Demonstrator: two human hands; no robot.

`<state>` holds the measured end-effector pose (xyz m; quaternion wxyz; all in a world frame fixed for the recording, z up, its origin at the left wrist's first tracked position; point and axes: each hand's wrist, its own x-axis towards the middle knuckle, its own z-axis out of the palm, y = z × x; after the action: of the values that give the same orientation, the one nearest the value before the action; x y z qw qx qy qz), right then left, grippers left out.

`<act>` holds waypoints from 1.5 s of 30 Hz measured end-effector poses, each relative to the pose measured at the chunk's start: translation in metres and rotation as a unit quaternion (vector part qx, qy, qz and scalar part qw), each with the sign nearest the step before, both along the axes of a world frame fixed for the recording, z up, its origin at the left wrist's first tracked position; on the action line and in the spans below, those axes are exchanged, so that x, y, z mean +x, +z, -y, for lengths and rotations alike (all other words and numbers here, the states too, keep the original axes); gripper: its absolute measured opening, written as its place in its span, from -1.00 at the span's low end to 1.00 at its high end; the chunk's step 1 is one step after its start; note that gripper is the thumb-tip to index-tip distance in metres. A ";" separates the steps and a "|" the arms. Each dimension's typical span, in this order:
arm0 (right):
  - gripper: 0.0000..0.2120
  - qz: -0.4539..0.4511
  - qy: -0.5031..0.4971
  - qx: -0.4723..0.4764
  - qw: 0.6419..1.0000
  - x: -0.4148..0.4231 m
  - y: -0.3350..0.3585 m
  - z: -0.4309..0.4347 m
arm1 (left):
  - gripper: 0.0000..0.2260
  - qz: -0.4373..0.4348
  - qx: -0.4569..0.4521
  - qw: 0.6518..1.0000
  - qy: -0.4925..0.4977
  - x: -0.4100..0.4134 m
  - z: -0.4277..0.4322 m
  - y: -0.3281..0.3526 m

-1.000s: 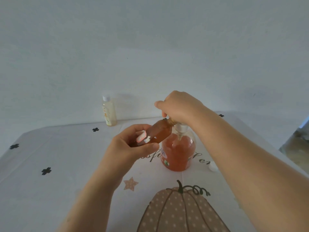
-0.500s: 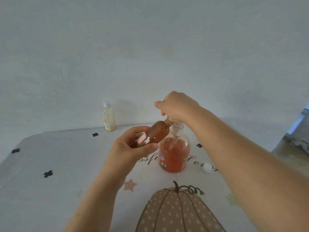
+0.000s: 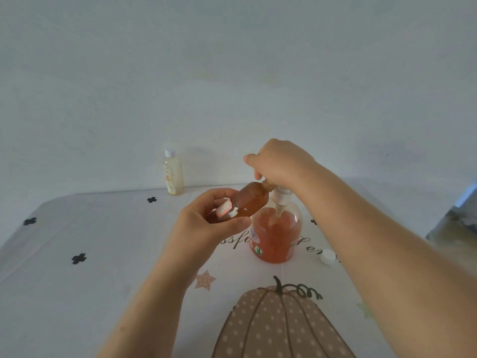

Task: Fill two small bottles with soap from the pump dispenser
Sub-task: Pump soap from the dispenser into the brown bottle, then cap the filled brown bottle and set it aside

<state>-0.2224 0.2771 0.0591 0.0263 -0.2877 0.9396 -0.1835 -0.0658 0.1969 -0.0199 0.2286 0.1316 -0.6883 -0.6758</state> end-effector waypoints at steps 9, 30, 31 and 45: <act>-0.62 0.026 -0.002 -0.019 0.999 -0.004 -0.010 0.001 | -0.67 0.014 -0.021 1.000 -0.007 -0.002 0.008 -0.006; -0.68 0.020 -0.025 -0.175 0.984 0.005 0.007 -0.008 | -0.70 -0.012 -0.003 0.999 -0.035 -0.007 0.000 -0.010; -0.68 0.023 -0.028 -0.193 0.981 0.004 0.007 -0.008 | -0.70 -0.011 -0.001 0.999 -0.034 -0.007 0.001 -0.010; -0.80 0.024 -0.038 -0.285 0.958 0.009 0.016 -0.047 | -0.67 0.010 0.004 1.000 -0.010 0.000 0.000 0.004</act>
<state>-0.2129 0.3240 0.0752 -0.0412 -0.2432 0.8576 -0.4512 -0.0653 0.1972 -0.0157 0.2146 0.1324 -0.6893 -0.6791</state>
